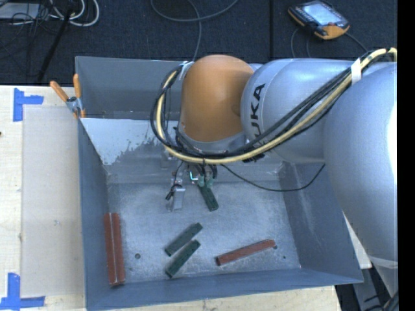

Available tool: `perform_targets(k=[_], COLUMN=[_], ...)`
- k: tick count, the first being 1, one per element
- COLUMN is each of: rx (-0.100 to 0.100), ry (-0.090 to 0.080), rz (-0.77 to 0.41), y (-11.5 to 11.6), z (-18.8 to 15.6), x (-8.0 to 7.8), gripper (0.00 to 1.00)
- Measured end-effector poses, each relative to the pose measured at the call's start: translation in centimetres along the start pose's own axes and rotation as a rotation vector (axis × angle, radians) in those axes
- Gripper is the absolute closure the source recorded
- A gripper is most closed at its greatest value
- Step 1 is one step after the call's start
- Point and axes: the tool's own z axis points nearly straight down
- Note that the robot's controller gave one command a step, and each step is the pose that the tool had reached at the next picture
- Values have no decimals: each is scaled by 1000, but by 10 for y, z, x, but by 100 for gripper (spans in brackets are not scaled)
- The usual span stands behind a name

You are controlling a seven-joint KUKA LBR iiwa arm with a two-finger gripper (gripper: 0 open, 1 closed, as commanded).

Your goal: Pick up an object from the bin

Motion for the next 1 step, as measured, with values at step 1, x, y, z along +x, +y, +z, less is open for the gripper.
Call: perform_targets(k=[1], rx=[-1], ry=[-7], rz=[3], y=[-1], z=[-4], x=[-2], gripper=[0])
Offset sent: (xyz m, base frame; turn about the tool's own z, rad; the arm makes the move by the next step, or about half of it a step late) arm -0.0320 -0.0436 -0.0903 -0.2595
